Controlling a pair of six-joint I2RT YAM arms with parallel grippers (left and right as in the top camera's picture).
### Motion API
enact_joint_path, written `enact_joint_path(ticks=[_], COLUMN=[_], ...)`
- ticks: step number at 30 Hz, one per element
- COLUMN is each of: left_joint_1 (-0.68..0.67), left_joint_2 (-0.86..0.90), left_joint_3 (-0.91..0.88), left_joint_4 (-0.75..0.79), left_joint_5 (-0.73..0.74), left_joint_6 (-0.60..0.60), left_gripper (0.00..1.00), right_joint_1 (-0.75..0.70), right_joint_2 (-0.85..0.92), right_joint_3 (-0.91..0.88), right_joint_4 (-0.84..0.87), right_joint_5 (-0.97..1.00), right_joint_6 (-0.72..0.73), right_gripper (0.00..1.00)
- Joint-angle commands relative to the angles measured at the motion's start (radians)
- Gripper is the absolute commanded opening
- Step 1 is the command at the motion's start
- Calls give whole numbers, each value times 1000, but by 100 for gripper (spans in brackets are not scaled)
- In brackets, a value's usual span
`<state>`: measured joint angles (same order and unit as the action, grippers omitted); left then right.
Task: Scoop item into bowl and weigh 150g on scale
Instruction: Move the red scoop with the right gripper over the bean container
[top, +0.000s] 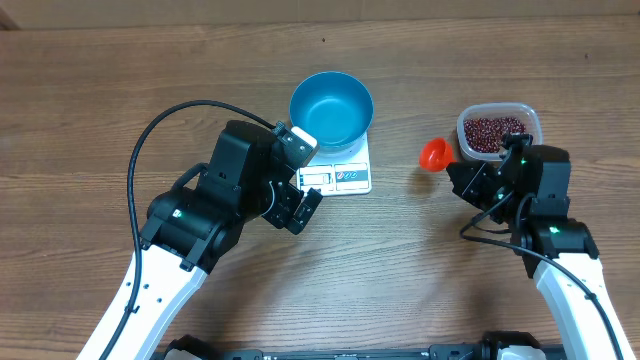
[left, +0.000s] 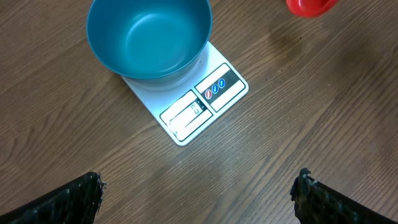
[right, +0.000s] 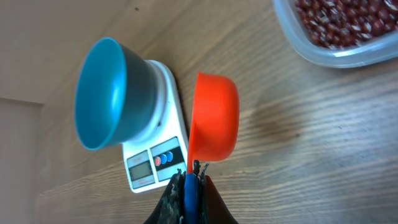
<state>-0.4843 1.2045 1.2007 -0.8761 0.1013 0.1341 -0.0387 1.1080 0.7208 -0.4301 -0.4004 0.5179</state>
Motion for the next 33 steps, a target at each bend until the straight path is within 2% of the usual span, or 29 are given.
enact_joint_path(ticks=[1, 8, 14, 18, 23, 33], left_joint_1=[3, 3, 3, 3, 3, 3], left_joint_2=[0, 0, 0, 0, 0, 0], left_joint_3=[-3, -3, -3, -3, -3, -3], left_joint_4=[1, 1, 1, 1, 1, 1], left_joint_5=[0, 0, 0, 0, 0, 0], left_joint_6=[19, 19, 19, 19, 19, 19], left_gripper=[99, 99, 100, 100, 100, 100], right_joint_1=[-2, -2, -2, -2, -2, -2], right_joint_2=[-14, -14, -10, -1, 41, 197], right_joint_3=[85, 194, 293, 311, 311, 311], right_joint_4=[-26, -122, -200, -172, -140, -87], right_joint_5=[-22, 37, 208, 375, 457, 645], right_joint_6=[-35, -100, -189, -276, -398, -468], right_gripper=[4, 4, 4, 4, 4, 4])
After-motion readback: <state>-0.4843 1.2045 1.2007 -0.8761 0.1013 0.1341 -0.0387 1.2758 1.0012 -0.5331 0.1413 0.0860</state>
